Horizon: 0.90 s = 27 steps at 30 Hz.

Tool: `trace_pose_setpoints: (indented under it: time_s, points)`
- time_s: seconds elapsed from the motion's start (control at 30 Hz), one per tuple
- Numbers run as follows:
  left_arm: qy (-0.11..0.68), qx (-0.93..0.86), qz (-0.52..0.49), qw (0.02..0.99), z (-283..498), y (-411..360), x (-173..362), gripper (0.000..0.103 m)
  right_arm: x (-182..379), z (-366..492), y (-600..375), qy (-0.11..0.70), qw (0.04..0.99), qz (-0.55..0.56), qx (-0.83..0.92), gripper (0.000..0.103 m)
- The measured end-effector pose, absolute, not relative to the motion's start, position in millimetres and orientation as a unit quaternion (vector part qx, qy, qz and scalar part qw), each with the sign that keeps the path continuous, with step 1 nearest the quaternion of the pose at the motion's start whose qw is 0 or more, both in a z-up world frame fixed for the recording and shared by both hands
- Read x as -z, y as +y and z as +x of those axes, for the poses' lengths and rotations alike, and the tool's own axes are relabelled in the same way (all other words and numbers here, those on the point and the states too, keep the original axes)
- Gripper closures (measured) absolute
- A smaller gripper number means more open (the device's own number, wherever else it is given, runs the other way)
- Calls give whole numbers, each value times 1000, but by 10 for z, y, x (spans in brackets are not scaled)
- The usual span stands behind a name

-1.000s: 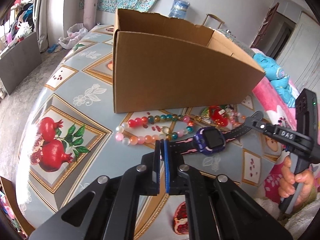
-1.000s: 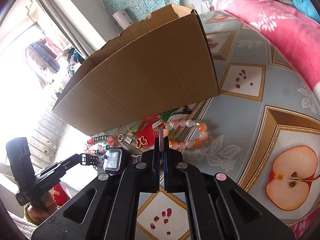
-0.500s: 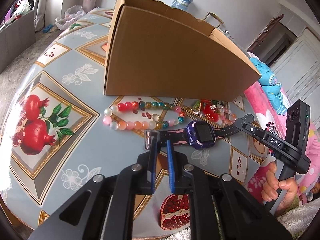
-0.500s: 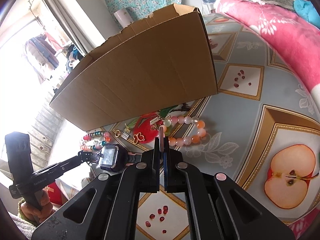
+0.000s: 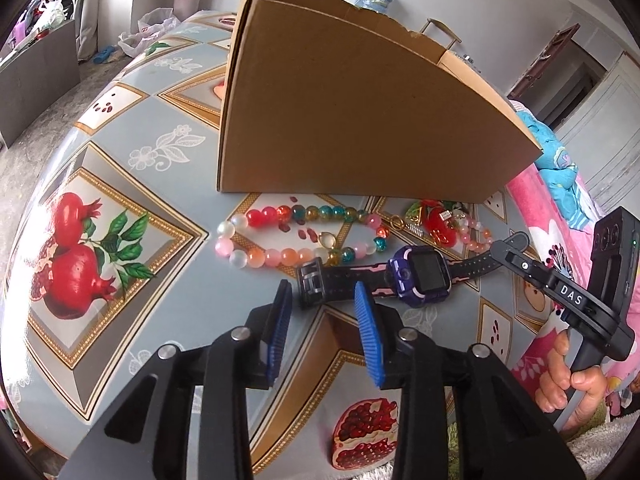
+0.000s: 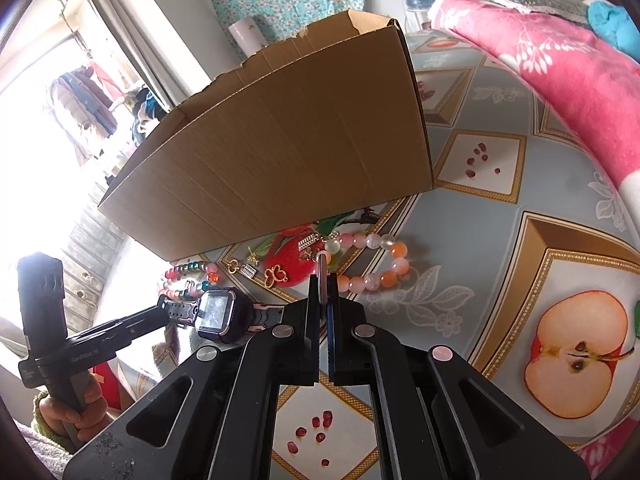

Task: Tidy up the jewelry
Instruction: 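Lift the black smartwatch off the table with both grippers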

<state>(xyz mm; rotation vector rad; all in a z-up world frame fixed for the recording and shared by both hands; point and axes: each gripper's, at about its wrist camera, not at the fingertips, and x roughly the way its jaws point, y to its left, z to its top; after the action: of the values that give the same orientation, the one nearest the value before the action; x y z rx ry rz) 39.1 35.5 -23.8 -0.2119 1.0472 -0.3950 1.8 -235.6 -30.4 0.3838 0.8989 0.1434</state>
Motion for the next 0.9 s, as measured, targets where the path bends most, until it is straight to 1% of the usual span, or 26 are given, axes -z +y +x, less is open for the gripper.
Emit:
trace_pose_setpoints:
  time_s: [0.13,0.17,0.23,0.33,0.5,0.9]
  points:
    - [493,182,-99,845,434,325,248,72,315,22,-2361,432,880,184,-68,102]
    - [492,180,-95,847,438,310,250,73,311,21,-2361,433,880,184,-68,102]
    - [490,175,-80,850,432,268,251,83,309,22,-2362,433,880,184,-68,102]
    - [487,164,-55,856,426,205,250,90,306,23,-2365,432,880,185,-68,102]
    - [474,161,-26,866,381,129,225,96,278,4,-2382,426,883,183,-68,102]
    - [452,181,-23,873,249,110,40,99,104,-132,-2382,406,893,178,-74,102]
